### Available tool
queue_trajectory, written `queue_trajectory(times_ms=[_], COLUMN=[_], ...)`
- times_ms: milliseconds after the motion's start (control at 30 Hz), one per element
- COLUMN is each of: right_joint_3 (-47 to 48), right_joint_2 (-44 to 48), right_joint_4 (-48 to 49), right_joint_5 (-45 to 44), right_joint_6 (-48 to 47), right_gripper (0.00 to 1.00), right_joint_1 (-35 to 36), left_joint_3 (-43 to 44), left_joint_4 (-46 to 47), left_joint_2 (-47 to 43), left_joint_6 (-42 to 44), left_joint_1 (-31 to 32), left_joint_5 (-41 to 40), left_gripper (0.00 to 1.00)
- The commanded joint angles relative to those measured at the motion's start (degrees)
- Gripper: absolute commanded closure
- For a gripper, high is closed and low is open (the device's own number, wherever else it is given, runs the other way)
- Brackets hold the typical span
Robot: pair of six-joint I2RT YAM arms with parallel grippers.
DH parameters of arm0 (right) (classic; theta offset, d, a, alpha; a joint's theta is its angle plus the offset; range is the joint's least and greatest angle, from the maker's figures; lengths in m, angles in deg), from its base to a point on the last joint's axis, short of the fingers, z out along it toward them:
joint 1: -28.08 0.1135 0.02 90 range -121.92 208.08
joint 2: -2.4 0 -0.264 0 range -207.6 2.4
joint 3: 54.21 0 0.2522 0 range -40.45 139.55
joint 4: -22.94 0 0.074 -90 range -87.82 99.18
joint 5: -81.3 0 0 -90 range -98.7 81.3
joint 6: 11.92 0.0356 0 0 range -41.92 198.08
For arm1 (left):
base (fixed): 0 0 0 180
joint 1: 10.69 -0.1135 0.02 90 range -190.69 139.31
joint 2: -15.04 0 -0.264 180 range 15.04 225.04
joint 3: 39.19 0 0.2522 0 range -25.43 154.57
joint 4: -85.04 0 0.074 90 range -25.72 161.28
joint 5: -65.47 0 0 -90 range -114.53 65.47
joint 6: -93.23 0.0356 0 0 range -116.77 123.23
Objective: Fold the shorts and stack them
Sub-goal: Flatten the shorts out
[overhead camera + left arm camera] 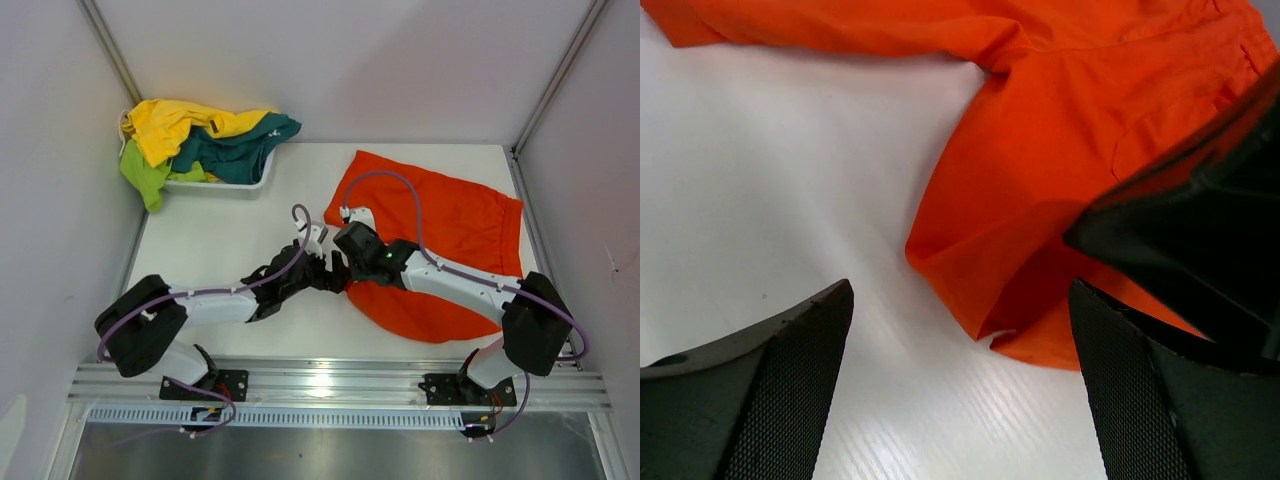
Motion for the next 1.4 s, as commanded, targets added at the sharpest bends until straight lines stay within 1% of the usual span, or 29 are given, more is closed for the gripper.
queue_trajectory(times_ms=[0, 200, 400, 567, 700, 833, 900, 967, 1133, 1367], right_joint_3=[-0.1, -0.1, -0.7, -1.6, -1.8, -2.4, -2.7, -3.1, -4.0, -4.4], right_joint_2=[3.1, 4.1, 6.5, 8.8, 10.2, 11.7, 12.4, 13.1, 14.4, 14.4], right_joint_4=[2.0, 1.9, 2.0, 1.3, 0.6, 0.4, 0.1, -0.2, -0.5, -0.4], right_joint_5=[1.9, 2.8, 3.8, 3.8, 3.6, 4.5, 4.5, 4.7, 4.9, 5.0], right_joint_6=[-0.5, -0.5, 0.2, 0.6, 0.7, 0.6, 0.6, 0.6, 0.9, 1.5], right_gripper=[1.0, 1.0, 1.0, 1.0, 1.0, 1.0, 1.0, 1.0, 1.0, 1.0], right_joint_1=[-0.3, -0.4, -0.5, -0.5, -0.6, -0.6, -0.6, -0.5, 0.0, 1.2], left_joint_3=[3.1, 7.7, 10.2, 11.3, 12.4, 15.7, 17.5, 19.2, 20.1, 22.9], left_joint_4=[4.6, 1.7, -0.4, 0.1, 0.4, -3.7, -5.0, -6.6, -6.8, -8.9], left_joint_2=[3.3, 7.7, 11.4, 15.3, 18.0, 19.2, 19.7, 20.3, 21.1, 22.9], left_joint_6=[1.2, 1.7, -0.8, -3.3, -3.4, -1.9, -1.2, -1.2, -0.6, 2.1], left_joint_1=[0.5, 1.0, 0.8, -0.8, -1.7, -1.8, -2.9, -4.9, -9.6, -10.9], left_joint_5=[-5.0, -9.1, -10.9, -9.5, -8.1, -10.8, -11.7, -10.8, -9.4, -10.6], left_gripper=[0.11, 0.14, 0.16, 0.26, 0.27, 0.27, 0.28, 0.28, 0.28, 0.28])
